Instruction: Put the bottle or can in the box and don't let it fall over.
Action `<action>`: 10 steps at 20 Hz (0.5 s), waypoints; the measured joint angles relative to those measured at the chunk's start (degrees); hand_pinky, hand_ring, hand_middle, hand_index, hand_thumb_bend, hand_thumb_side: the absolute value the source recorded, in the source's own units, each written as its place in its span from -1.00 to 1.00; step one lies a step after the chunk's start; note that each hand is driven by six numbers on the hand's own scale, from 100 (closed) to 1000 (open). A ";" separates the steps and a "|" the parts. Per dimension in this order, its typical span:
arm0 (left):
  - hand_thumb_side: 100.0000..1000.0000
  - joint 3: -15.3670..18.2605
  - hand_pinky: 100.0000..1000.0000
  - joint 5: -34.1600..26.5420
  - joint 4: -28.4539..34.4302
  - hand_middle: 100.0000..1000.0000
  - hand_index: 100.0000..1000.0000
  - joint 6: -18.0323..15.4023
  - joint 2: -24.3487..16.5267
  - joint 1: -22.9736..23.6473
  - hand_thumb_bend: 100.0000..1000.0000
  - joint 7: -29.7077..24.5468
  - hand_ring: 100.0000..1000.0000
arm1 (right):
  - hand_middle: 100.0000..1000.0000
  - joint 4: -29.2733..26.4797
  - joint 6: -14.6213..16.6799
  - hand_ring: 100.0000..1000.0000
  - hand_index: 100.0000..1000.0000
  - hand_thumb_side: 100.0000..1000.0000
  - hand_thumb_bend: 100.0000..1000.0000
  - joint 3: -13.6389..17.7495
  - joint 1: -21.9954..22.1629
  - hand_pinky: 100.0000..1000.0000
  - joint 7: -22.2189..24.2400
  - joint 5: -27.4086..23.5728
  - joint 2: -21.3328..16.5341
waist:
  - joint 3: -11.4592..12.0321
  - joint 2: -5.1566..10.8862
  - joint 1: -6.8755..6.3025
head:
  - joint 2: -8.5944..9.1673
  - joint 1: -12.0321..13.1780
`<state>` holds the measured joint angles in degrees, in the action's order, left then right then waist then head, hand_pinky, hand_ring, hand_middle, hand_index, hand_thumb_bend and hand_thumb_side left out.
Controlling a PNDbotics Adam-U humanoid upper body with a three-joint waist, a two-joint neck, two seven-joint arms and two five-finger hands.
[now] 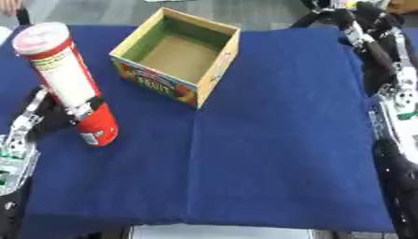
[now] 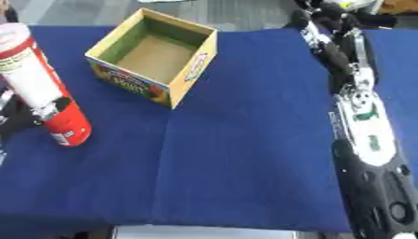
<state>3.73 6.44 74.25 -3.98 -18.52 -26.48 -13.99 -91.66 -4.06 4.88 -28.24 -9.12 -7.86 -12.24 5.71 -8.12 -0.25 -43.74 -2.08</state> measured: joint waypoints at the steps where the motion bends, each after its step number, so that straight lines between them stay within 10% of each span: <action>1: -0.53 0.00 1.00 -0.27 0.01 -0.16 -0.30 0.16 0.00 0.00 -0.60 0.02 0.38 | 1.00 0.00 0.00 0.92 0.58 -0.33 0.26 0.00 0.00 0.46 0.00 0.00 0.00 | 0.00 0.00 0.00 | 0.00 0.00; 10: -0.63 -0.02 1.00 -2.11 0.94 -0.19 -0.38 1.42 0.00 -0.02 -1.00 0.08 0.34 | 1.00 0.00 0.00 0.92 0.58 -0.33 0.26 0.00 0.00 0.46 0.00 0.00 0.00 | 0.00 0.00 -0.03 | 0.00 0.00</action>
<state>3.72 4.34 75.19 -2.56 -18.52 -26.50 -13.91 -91.66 -4.06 4.88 -28.23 -9.12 -7.87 -12.24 5.71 -8.11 -0.28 -43.74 -2.09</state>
